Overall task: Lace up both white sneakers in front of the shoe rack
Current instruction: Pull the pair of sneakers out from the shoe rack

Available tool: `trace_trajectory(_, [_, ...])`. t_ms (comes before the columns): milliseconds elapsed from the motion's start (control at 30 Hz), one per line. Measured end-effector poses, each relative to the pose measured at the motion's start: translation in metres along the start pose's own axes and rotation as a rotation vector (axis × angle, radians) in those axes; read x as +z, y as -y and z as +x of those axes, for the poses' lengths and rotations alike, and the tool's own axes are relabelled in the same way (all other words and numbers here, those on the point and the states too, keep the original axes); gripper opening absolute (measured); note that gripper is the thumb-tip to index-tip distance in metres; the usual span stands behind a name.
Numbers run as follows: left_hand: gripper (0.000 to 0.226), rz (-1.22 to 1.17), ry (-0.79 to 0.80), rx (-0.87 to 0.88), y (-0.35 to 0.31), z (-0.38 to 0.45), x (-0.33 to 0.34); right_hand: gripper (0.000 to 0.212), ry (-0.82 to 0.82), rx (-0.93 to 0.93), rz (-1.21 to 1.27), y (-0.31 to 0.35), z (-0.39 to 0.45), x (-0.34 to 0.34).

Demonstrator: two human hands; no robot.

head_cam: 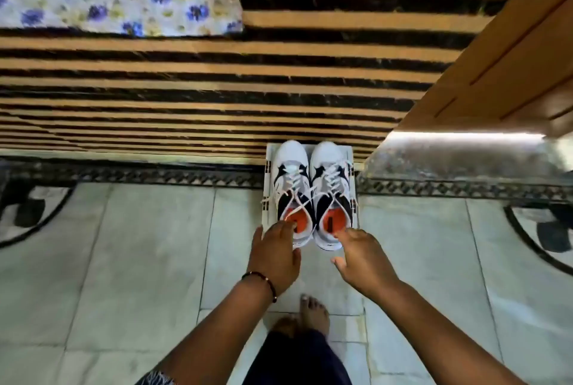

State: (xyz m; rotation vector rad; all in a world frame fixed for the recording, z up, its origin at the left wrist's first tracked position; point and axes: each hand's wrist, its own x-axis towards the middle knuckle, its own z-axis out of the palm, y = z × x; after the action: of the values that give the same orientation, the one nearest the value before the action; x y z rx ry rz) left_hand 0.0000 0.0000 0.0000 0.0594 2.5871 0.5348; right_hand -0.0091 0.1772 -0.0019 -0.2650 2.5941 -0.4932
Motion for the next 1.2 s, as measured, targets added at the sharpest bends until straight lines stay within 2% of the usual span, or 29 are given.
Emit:
trace_trajectory(167, [0.062,0.23,0.121,0.11,0.016,0.064,0.049,0.047,0.104,-0.073,-0.17,-0.039,0.047,0.051])
trace_trajectory(300, [0.072,0.331,0.209,0.109,0.026,0.087,0.073,0.066,0.019,-0.15,-0.354,-0.052,0.07,0.071])
trace_trajectory(367, [0.075,0.36,0.199,0.129,0.029,0.094,0.079,0.061,0.007,-0.169,-0.452,-0.053,0.08,0.073])
trace_trajectory(467, [0.074,0.455,0.08,0.202,0.029,0.095,0.084,0.053,0.009,-0.166,-0.517,-0.054,0.085,0.07])
trace_trajectory(533, [0.068,0.507,0.021,0.195,0.021,0.092,0.076,0.041,0.087,-0.145,-0.517,-0.052,0.085,0.06])
trace_trajectory(567, [0.064,0.501,0.068,0.175,0.019,0.089,0.072,0.036,0.129,-0.145,-0.505,-0.05,0.085,0.056])
trace_trajectory(633, [0.058,0.455,0.094,0.148,0.012,0.08,0.064,0.037,0.166,-0.13,-0.455,-0.052,0.081,0.05])
trace_trajectory(767, [0.056,0.492,0.144,0.143,-0.008,0.043,0.036,0.02,0.175,-0.156,-0.395,-0.044,0.051,0.025])
trace_trajectory(967, [0.062,0.446,0.113,0.168,-0.033,-0.036,0.031,0.031,0.206,-0.161,-0.371,-0.04,-0.027,0.016])
trace_trajectory(1133, [0.036,0.498,0.242,0.133,-0.033,-0.1,0.053,0.031,0.239,-0.14,-0.388,-0.03,-0.091,0.039])
trace_trajectory(1200, [0.018,0.523,0.198,0.139,-0.027,-0.127,0.068,0.03,0.251,-0.137,-0.396,-0.025,-0.119,0.057])
